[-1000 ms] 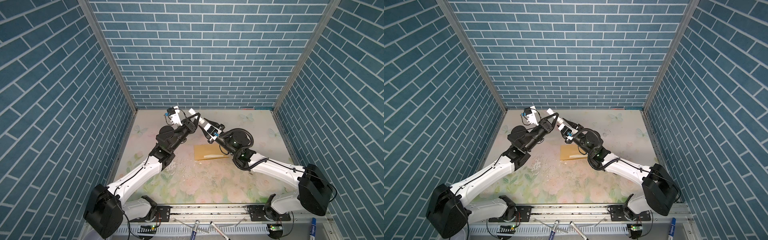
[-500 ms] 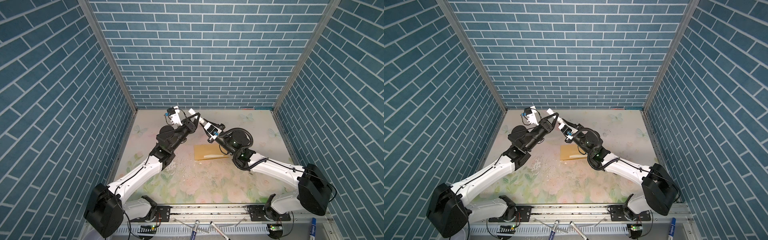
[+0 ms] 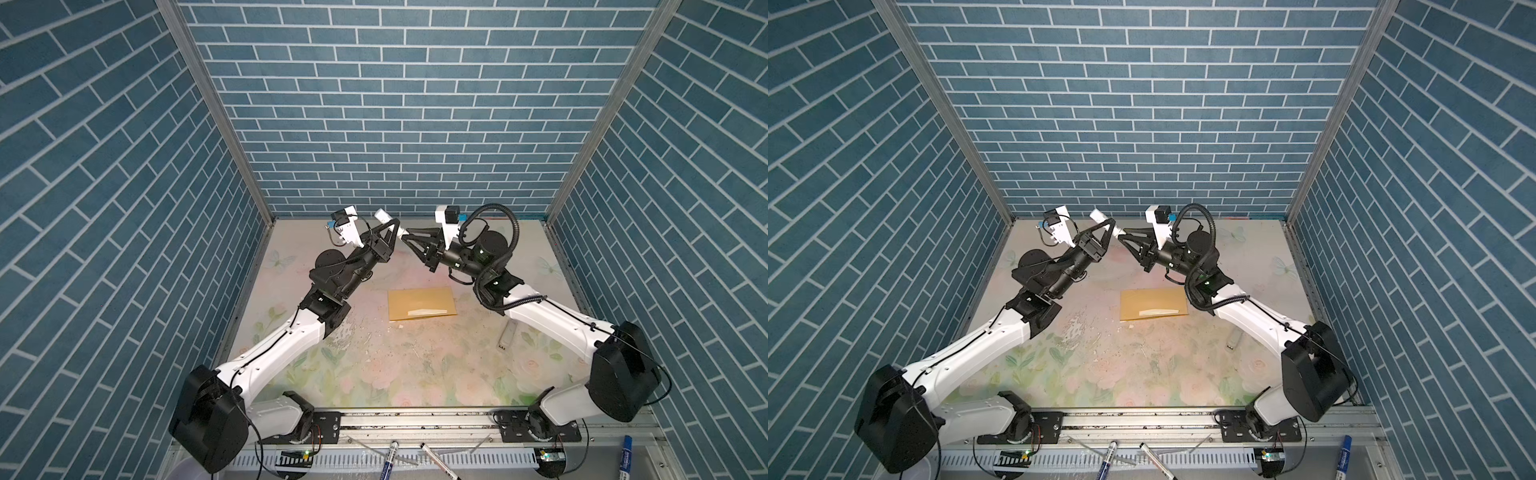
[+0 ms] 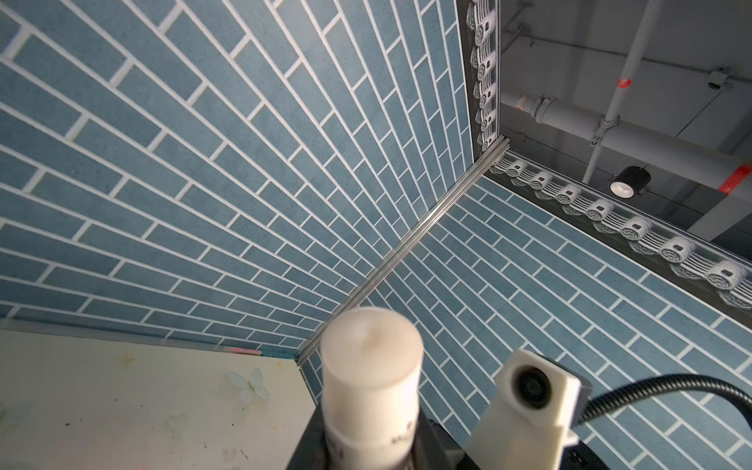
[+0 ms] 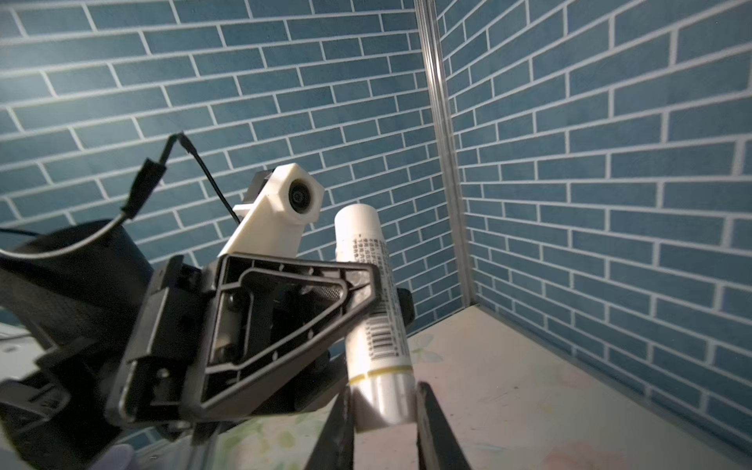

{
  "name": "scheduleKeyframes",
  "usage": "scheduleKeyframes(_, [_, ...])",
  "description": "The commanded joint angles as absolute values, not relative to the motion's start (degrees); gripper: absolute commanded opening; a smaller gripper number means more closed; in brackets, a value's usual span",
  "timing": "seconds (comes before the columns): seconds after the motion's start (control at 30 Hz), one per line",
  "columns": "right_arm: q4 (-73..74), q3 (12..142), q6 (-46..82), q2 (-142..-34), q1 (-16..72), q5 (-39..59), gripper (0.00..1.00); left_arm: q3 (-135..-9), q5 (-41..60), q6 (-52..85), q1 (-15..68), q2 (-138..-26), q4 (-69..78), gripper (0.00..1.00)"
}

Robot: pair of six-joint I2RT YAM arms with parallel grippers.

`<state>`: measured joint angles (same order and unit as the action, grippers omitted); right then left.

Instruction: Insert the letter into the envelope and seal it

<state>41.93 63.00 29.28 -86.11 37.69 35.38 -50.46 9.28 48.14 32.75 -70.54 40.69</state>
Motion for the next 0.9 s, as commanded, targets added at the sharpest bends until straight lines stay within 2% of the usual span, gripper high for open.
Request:
scheduleKeyframes(0.0, [54.8, 69.2, 56.2, -88.7, 33.9, 39.0, 0.0, -50.1, 14.9, 41.4, 33.4, -69.4, 37.0, 0.0])
scheduleKeyframes(0.13, [60.3, 70.2, 65.2, -91.4, 33.5, 40.8, 0.0, -50.1, 15.4, 38.7, 33.5, -68.5, 36.0, 0.0])
scheduleKeyframes(0.27, [58.7, 71.3, 65.8, -92.3, 33.4, 42.5, 0.0, -49.7, 14.2, 38.3, 33.5, -67.5, 36.0, 0.0])
scheduleKeyframes(0.3, [59.2, 70.8, 64.9, -92.0, 33.4, 42.7, 0.02, -49.6, 13.5, 38.7, 33.5, -67.2, 36.0, 0.0])
scheduleKeyframes(0.33, [59.3, 70.2, 63.2, -91.4, 33.5, 42.7, 0.11, -49.5, 13.0, 39.2, 33.5, -67.2, 36.0, 0.0])
scheduleKeyframes(0.43, [55.4, 66.5, 51.0, -87.0, 33.7, 40.9, 0.31, -49.9, 10.8, 41.8, 33.5, -66.9, 35.0, 0.0])
scheduleKeyframes(0.53, [45.7, 62.2, 30.4, -80.4, 35.7, 36.0, 0.43, -50.6, 8.9, 45.6, 33.5, -67.1, 33.5, 0.0])
scheduleKeyframes(0.57, [41.7, 60.6, 21.2, -78.1, 37.0, 33.2, 0.51, -50.7, 8.4, 47.3, 33.6, -67.1, 33.3, 0.0])
scheduleKeyframes(0.6, [38.5, 59.0, 11.2, -76.1, 38.5, 29.2, 0.54, -50.8, 7.9, 49.0, 33.6, -67.1, 33.2, 0.0])
scheduleKeyframes(0.7, [35.3, 54.5, -9.9, -72.8, 43.3, 21.1, 0.59, -51.1, 7.2, 52.3, 33.5, -66.9, 32.7, 0.0])
scheduleKeyframes(0.87, [39.0, 50.6, -23.8, -73.4, 47.3, 13.0, 0.58, -51.8, 6.9, 54.0, 33.5, -66.7, 31.3, 0.0])
